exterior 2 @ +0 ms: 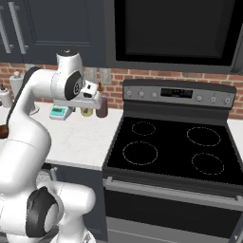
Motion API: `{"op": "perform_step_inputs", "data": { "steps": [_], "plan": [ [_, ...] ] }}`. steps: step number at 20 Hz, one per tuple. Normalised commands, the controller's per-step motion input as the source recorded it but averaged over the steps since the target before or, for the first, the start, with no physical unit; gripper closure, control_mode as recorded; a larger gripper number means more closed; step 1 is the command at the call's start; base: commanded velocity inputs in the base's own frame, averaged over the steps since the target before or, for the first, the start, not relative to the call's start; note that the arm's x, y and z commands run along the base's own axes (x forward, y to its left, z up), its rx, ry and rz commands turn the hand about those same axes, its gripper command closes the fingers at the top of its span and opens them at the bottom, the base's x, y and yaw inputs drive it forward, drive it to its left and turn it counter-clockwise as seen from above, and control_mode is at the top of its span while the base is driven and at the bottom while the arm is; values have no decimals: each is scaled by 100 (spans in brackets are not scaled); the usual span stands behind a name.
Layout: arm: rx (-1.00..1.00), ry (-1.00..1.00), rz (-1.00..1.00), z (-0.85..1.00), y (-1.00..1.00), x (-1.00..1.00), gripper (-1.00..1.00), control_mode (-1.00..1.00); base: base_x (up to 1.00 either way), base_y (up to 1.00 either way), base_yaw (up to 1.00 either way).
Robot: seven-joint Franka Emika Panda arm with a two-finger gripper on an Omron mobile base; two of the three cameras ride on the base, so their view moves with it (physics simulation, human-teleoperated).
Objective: Pick up the cup and bowl from the counter, place them in the dishwasher, and close the dishwasher door.
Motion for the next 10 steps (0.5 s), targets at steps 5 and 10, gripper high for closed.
{"op": "perform_step_inputs", "data": {
  "steps": [5,10],
  "plan": [
    [0,0,-2,-6,-9,-48,-100,-100,0,0,0],
    [0,1,-6,-41,-29,-96,-100,-100,0,0,0]
  ]
}}
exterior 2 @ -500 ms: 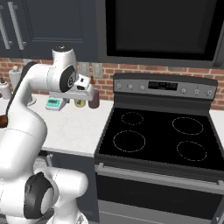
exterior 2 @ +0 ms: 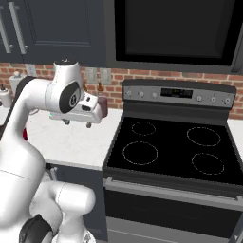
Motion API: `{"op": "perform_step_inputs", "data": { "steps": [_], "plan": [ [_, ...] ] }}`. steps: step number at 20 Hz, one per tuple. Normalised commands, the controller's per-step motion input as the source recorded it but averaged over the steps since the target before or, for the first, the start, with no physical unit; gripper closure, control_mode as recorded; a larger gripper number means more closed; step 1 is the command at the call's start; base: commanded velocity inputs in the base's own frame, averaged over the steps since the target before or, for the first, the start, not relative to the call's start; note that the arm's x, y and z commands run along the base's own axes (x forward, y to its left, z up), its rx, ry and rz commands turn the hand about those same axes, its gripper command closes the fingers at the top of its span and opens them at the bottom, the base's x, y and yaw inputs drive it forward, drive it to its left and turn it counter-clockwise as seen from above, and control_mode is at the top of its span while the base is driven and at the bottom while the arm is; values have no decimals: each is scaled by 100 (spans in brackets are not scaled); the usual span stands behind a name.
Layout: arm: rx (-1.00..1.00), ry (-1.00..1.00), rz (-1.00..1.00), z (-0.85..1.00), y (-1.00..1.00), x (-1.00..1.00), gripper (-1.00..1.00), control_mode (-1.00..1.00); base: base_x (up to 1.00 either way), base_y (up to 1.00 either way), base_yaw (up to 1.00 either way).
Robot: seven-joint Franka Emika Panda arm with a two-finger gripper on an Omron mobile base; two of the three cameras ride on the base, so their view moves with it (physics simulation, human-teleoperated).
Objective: Pick up the cup and bowl from the counter, place them in the dishwasher, and close the dishwasher door.
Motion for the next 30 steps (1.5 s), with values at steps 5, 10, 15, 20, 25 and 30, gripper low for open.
{"op": "perform_step_inputs", "data": {
  "steps": [5,10,15,20,25,30],
  "plan": [
    [0,4,-4,-40,-2,-63,-100,-100,0,0,0],
    [0,4,-1,-16,0,-29,-100,-100,0,0,0],
    [0,4,0,-9,0,-10,-100,-100,0,0,0],
    [0,1,0,-2,0,8,-100,-100,0,0,0],
    [0,7,11,-6,0,-4,-100,-100,0,0,0],
    [0,1,26,-6,0,-32,-100,-100,0,0,0]
  ]
}}
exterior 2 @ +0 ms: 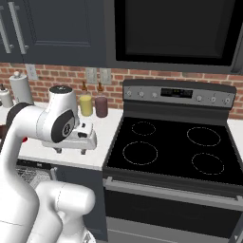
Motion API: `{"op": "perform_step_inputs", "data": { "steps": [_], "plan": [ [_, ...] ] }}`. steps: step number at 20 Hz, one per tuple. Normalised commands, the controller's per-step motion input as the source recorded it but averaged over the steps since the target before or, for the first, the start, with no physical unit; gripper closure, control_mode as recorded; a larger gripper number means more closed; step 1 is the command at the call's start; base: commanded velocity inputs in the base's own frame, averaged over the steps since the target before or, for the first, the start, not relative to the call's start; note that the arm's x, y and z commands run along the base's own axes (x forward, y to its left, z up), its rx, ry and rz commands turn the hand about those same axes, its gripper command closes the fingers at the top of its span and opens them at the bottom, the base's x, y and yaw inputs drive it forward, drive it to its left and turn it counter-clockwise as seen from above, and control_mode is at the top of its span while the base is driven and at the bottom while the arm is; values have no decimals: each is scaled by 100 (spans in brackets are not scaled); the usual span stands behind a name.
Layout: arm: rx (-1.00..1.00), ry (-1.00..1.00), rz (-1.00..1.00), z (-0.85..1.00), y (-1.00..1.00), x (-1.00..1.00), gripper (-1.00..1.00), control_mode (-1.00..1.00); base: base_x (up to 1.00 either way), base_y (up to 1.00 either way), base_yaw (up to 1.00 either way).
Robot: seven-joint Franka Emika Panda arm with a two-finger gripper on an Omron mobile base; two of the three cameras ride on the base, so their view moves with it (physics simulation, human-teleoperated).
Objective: Pick up the cup and bowl from the counter, place them in the dishwasher, and close the dishwasher door.
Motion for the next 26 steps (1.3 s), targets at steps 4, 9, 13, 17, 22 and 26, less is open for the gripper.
{"op": "perform_step_inputs", "data": {
  "steps": [4,9,13,17,22,26],
  "plan": [
    [0,0,22,-2,0,-22,-100,-100,0,0,0],
    [0,2,4,0,0,4,-100,-100,0,0,0],
    [0,6,0,0,0,13,-100,-100,0,0,0],
    [0,1,2,0,0,8,-100,-100,0,0,0],
    [0,0,1,0,0,0,-100,-100,0,0,0],
    [0,0,1,0,0,-3,-100,-100,0,0,0]
  ]
}}
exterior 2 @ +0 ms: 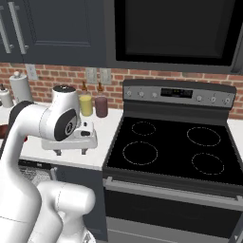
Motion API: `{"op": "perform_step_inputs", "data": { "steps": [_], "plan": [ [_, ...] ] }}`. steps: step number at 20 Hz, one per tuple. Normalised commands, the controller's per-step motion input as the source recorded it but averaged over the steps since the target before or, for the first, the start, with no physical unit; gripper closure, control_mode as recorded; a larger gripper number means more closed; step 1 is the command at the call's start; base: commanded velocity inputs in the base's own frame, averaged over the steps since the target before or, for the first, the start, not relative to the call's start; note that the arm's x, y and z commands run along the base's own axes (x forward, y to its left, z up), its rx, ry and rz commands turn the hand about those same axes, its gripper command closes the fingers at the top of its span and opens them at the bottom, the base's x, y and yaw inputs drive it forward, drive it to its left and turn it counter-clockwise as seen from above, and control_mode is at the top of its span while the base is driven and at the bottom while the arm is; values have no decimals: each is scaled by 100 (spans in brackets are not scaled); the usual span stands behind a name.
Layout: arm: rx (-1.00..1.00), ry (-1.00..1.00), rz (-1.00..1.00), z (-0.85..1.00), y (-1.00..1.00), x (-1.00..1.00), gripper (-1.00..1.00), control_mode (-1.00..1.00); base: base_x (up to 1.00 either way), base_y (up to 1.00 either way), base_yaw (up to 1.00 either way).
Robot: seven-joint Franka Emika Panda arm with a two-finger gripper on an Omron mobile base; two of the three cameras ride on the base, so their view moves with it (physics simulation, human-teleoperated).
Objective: Pick up the cup and bowl from the counter, place them in the dishwasher, and close the dishwasher door.
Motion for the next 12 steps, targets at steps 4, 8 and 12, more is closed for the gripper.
{"op": "perform_step_inputs", "data": {
  "steps": [4,8,12],
  "plan": [
    [0,1,2,0,0,-6,-100,100,-31,0,12],
    [0,0,0,0,0,0,-100,100,-55,0,29],
    [0,0,0,0,0,0,-100,100,-54,0,30]
  ]
}}
